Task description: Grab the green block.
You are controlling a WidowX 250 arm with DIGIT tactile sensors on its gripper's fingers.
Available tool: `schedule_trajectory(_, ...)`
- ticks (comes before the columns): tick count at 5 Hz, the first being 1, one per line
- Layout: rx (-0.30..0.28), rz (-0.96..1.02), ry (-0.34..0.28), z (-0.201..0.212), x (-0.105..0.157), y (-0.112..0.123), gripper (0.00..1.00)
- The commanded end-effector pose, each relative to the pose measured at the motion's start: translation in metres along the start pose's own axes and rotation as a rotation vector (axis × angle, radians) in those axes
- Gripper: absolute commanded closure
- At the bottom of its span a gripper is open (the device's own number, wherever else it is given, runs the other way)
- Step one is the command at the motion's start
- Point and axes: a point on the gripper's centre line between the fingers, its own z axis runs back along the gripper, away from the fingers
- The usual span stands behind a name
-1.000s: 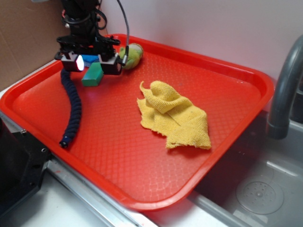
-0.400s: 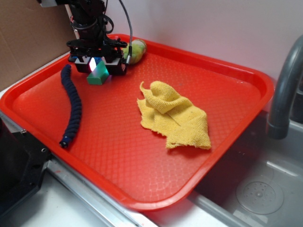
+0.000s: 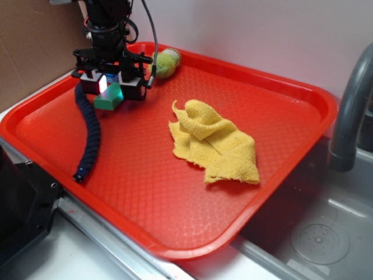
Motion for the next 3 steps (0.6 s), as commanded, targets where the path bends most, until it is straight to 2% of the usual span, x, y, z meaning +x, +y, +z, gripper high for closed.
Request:
schedule_trajectory(1,-0.133,-0.229,-0.026,0.105,-0.040,-0.034,1.00)
schedule_trajectory(2,-0.182,-0.295,-0.006,0.128,-0.065,-0.040,1.00)
schedule_trajectory(3,-0.265,-0.287,-0.023,0.144,-0.087,-0.022,1.00)
